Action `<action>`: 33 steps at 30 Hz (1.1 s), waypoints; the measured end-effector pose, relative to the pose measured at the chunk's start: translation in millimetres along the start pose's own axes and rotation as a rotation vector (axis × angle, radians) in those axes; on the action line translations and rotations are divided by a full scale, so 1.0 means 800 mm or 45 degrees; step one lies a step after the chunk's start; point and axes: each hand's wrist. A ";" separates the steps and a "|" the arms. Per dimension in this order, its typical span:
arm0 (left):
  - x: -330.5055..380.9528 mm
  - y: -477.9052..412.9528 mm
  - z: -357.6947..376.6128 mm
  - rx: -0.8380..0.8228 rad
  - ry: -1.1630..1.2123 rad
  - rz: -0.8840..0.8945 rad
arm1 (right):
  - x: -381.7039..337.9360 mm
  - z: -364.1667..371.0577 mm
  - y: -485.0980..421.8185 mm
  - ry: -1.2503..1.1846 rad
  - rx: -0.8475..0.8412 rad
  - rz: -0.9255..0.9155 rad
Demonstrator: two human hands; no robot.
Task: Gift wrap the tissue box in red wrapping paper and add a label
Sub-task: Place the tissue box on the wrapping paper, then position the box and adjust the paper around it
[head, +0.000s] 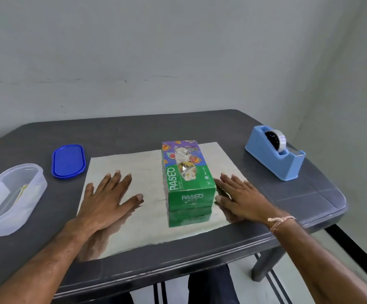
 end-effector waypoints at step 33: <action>0.087 0.024 0.022 -0.117 0.662 0.327 | -0.028 -0.019 0.016 -0.795 0.189 -0.188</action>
Point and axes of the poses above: each hand's wrist, its own y-axis away from the middle knuckle, its own z-axis out of the palm, x = y × z, and after that the axes turned 15 degrees about y, right-handed
